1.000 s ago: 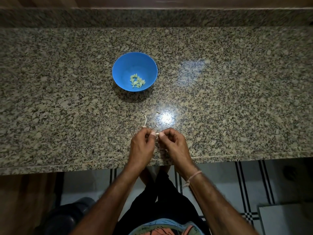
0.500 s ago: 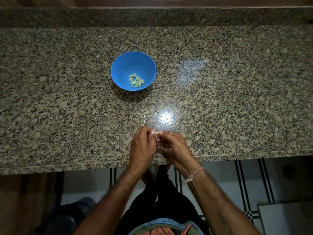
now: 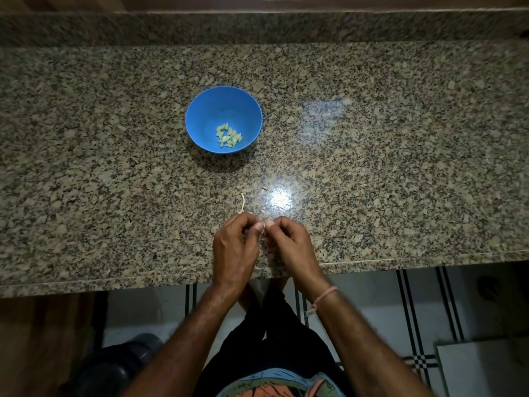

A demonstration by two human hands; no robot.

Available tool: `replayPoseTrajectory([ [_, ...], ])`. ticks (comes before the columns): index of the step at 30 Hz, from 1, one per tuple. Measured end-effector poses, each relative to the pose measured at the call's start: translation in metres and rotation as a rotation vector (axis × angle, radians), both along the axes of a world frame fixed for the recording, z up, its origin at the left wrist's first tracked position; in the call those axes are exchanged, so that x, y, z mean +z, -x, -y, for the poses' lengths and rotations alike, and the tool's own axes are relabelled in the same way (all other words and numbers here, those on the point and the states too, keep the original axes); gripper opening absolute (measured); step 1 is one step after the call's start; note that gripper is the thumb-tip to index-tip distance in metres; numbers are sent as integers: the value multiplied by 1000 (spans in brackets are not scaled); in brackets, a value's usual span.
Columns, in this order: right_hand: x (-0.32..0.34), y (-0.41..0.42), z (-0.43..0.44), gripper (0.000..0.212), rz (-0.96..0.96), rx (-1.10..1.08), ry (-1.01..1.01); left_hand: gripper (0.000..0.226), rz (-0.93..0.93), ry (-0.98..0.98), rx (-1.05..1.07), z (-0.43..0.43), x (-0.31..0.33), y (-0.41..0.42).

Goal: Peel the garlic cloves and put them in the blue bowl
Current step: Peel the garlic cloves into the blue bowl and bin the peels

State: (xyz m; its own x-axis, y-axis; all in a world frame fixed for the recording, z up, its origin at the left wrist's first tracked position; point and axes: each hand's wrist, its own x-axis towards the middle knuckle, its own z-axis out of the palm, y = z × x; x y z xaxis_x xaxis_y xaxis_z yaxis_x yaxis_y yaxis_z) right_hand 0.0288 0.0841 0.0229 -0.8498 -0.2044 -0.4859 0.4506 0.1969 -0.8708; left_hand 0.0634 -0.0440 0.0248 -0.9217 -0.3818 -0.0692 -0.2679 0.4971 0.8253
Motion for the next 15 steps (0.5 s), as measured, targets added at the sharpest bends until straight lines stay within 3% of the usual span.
replayPoseTrajectory([
  [7,-7,0,-1,24,-375,130,-197,14,144,-68,-3,3,4,3],
  [12,-8,5,-8,21,-376,199,-232,21,249,-199,-151,17,5,9],
  [15,-7,8,-11,24,-201,190,-105,23,264,-259,-180,17,4,10],
])
